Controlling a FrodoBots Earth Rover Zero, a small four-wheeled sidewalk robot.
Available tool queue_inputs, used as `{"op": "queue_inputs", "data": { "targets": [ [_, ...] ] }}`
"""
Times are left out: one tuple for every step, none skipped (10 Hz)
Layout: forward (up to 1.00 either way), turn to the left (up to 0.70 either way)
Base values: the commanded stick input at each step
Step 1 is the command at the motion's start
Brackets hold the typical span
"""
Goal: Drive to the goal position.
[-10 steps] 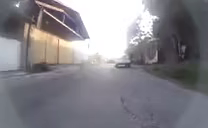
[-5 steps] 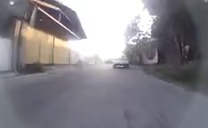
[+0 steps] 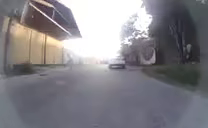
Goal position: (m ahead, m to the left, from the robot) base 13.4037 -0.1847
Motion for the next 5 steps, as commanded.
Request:
{"op": "queue_inputs", "data": {
  "targets": [
    [1.0,-0.39],
    [1.0,-0.29],
    [1.0,0.01],
    [1.0,0.01],
    [1.0,0.01]
  ]
}}
